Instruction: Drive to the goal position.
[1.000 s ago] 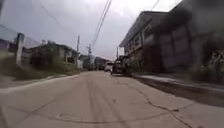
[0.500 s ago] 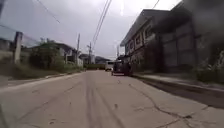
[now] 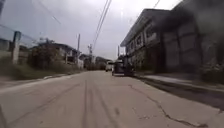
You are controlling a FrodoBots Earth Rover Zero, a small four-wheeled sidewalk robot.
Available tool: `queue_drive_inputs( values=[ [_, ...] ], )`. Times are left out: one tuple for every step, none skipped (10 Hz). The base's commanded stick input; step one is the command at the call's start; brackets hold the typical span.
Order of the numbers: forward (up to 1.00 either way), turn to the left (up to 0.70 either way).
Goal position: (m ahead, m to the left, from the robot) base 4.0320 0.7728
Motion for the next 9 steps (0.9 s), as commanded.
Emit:
queue_drive_inputs(
  values=[
    [0.50, 0.00],
    [0.50, 0.00],
    [0.50, 0.00],
    [0.50, 0.00],
    [0.50, 0.00],
    [0.50, 0.00],
    [0.50, 0.00],
    [0.50, 0.00],
    [0.50, 0.00]
  ],
)
